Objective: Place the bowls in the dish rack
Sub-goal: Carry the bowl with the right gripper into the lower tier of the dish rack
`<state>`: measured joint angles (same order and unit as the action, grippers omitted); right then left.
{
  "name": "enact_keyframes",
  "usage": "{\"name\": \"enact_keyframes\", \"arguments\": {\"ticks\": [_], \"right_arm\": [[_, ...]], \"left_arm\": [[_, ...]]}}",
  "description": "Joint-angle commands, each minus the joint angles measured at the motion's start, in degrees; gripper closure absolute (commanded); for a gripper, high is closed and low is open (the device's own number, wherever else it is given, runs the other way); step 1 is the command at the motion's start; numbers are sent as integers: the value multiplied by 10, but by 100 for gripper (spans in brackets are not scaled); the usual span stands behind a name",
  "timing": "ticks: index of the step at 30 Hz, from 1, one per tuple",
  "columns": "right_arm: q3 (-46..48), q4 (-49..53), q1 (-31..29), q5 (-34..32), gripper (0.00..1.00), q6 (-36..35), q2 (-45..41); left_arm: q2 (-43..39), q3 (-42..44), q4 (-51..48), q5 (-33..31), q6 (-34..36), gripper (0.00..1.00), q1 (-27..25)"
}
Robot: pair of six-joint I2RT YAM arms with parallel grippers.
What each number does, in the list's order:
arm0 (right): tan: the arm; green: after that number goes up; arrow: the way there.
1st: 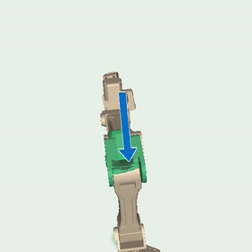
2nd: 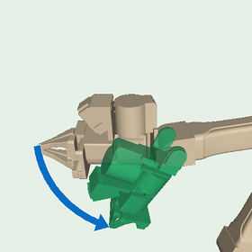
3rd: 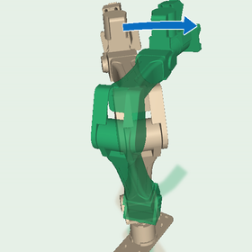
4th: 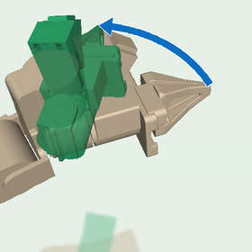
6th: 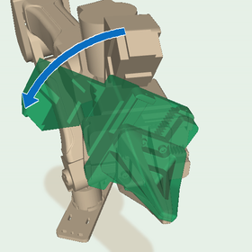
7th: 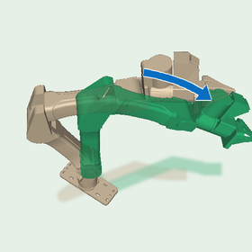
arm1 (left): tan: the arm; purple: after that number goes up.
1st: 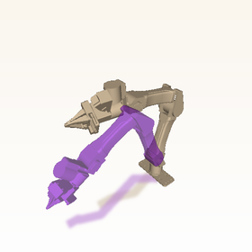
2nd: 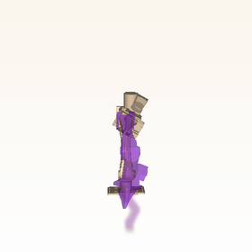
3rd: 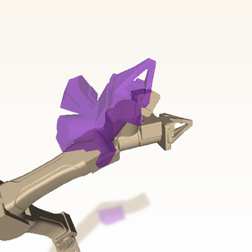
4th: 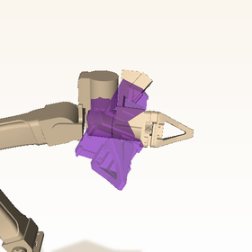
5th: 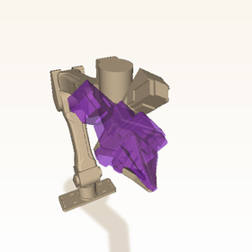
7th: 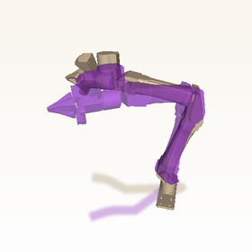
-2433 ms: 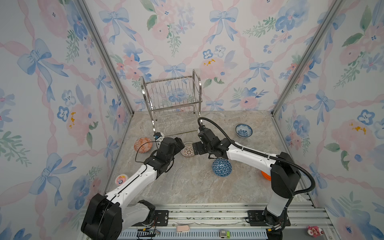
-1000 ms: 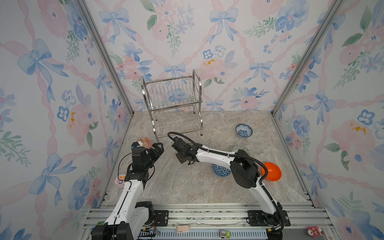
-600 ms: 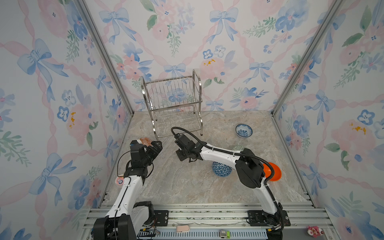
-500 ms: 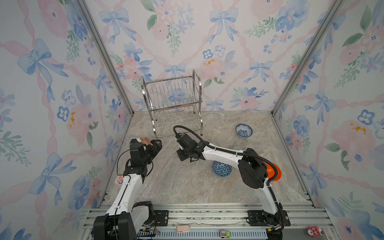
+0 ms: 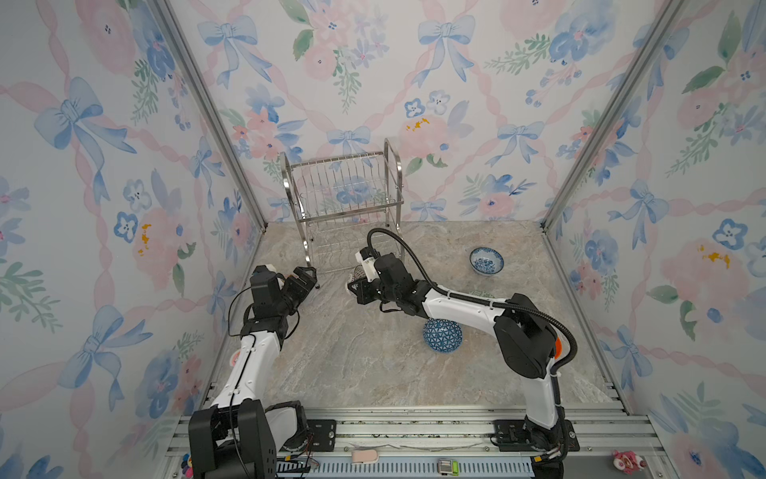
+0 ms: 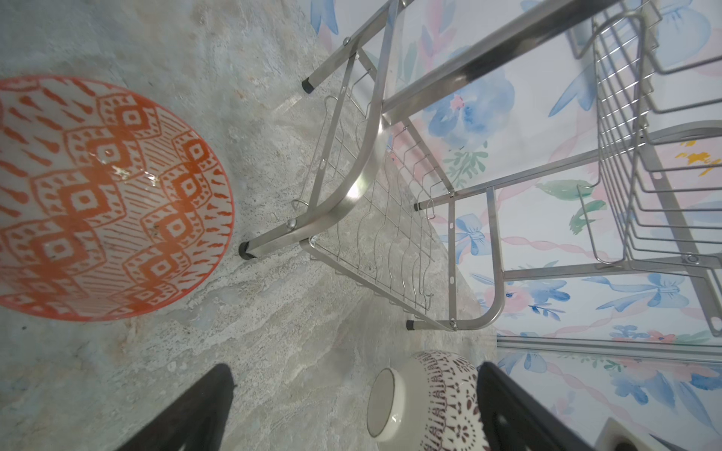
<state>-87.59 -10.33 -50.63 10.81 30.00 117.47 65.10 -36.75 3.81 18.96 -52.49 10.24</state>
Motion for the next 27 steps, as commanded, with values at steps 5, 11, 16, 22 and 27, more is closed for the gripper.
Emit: {"name": "enact_keyframes", "arguments": {"ticks": [5, 11, 16, 22, 27], "right_arm": [[-9, -320, 39, 87, 100, 143, 60], [-61, -332, 38, 92, 100, 137, 104], [-99, -365, 44, 89, 100, 158, 145], [-146, -388, 49, 87, 100, 185, 193], [-194, -405, 56, 91, 100, 204, 237]], "left_arm": [[33, -36, 14, 40, 20, 2, 8], [44, -49, 9, 47, 26, 2, 14], [53, -50, 10, 55, 21, 2, 18], [59, -68, 10, 56, 22, 2, 18], [64, -68, 11, 59, 22, 2, 19]]}}
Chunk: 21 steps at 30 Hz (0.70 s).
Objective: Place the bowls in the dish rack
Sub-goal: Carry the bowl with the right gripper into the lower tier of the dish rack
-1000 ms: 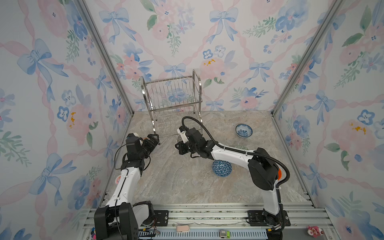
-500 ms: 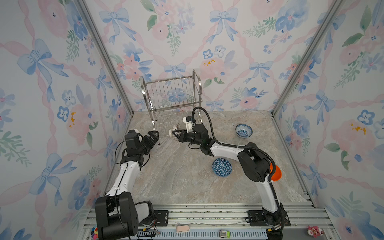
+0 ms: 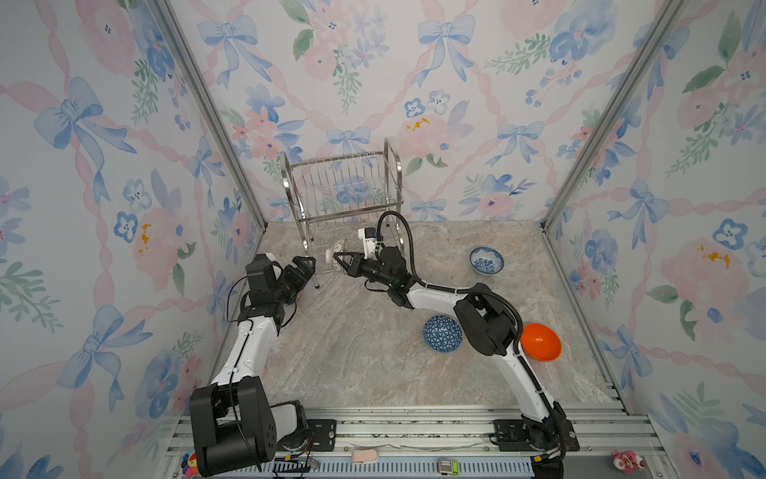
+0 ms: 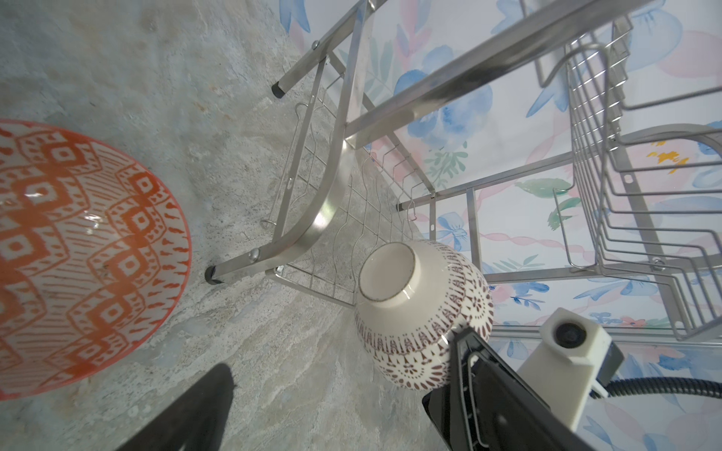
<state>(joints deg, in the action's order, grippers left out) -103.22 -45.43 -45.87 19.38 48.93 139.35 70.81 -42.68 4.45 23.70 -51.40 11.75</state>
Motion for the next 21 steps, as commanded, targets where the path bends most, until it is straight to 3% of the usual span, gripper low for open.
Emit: {"name": "enact_keyframes", "arguments": {"ticks": [1, 21], "right_arm": [[-51, -46, 10, 7, 100, 12, 26], [-339, 45, 23, 27, 100, 1, 201]], "left_arm": [[7, -10, 5, 12, 10, 2, 4], [24, -16, 3, 20, 15, 2, 6]]}}
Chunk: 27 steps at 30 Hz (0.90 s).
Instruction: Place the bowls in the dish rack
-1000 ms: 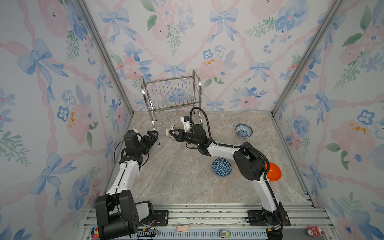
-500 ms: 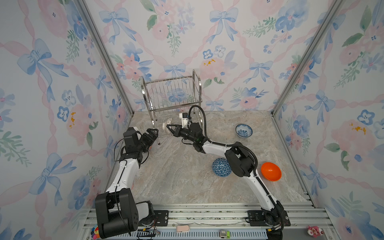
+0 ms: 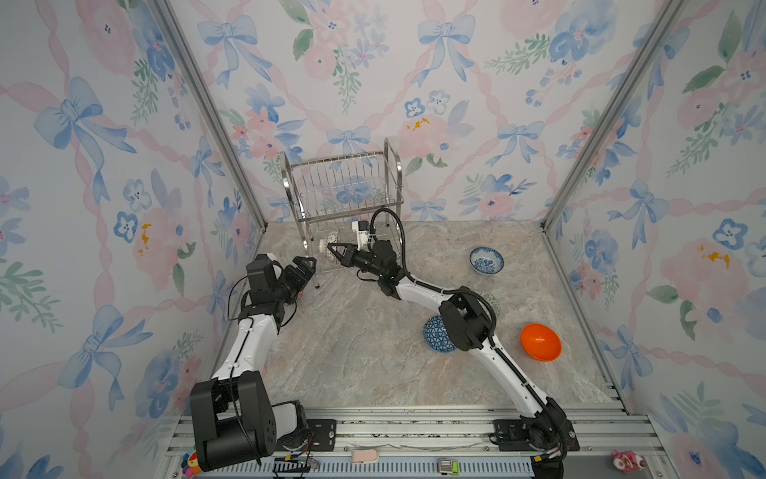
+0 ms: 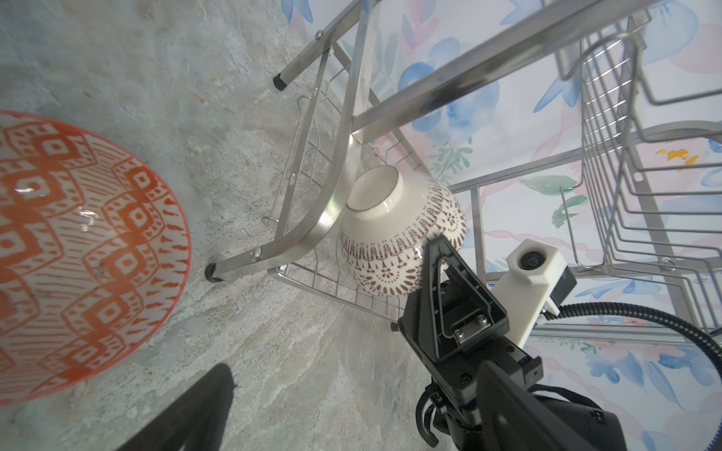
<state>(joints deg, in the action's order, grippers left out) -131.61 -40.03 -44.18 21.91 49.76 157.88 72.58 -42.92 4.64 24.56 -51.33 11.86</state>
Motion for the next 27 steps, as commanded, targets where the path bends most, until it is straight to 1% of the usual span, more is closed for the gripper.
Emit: {"name": "enact_keyframes", "arguments": {"ticks": [1, 4, 6, 10, 14, 20, 27], "right_arm": [[-79, 5, 6, -1, 100, -13, 28], [-144, 46, 5, -7, 100, -31, 59], [-170, 63, 6, -16, 100, -40, 72], [-187, 74, 13, -34, 100, -42, 85], [-184, 90, 16, -27, 100, -48, 84], [-100, 86, 16, -24, 100, -70, 35], [44, 40, 16, -39, 100, -95, -48]], "left_arm": [[8, -14, 1, 12, 15, 2, 4], [11, -15, 2, 15, 14, 2, 5], [12, -14, 3, 17, 13, 2, 6], [14, -14, 5, 19, 12, 2, 5], [16, -12, 9, 20, 11, 2, 5], [17, -10, 10, 18, 14, 2, 6], [15, -9, 10, 18, 16, 2, 5]]}}
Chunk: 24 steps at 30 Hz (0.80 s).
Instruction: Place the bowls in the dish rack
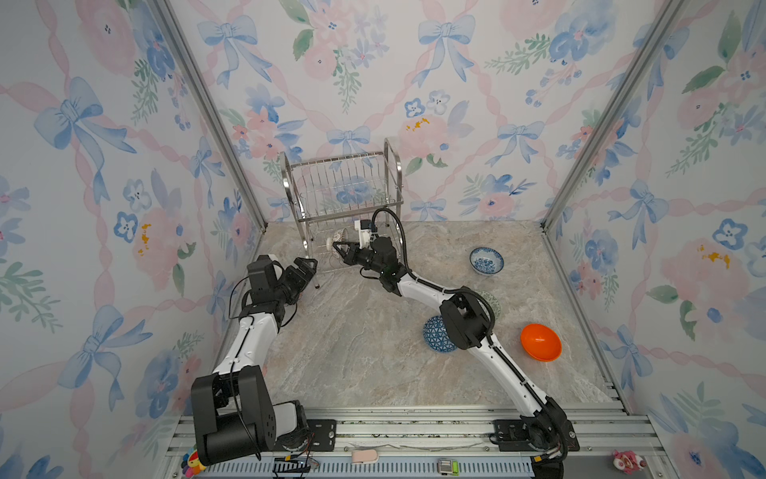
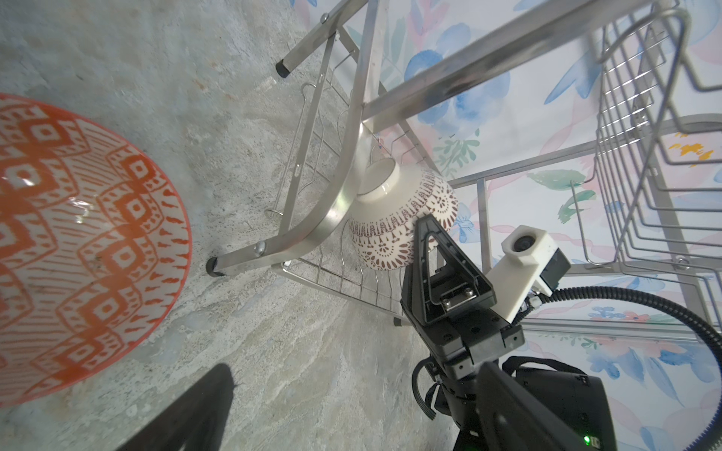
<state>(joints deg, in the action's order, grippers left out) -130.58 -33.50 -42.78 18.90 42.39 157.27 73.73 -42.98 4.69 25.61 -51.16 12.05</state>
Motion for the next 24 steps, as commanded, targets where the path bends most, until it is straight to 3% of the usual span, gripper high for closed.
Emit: {"name": "enact_keyframes", "arguments": {"ticks": [1, 24], "right_arm": [[50, -32, 3, -11, 100, -22, -51], [300, -137, -23, -59, 100, -22, -202]], "left_arm": [[5, -9, 9, 8, 14, 2, 3], [25, -33, 9, 15, 9, 2, -15]]}}
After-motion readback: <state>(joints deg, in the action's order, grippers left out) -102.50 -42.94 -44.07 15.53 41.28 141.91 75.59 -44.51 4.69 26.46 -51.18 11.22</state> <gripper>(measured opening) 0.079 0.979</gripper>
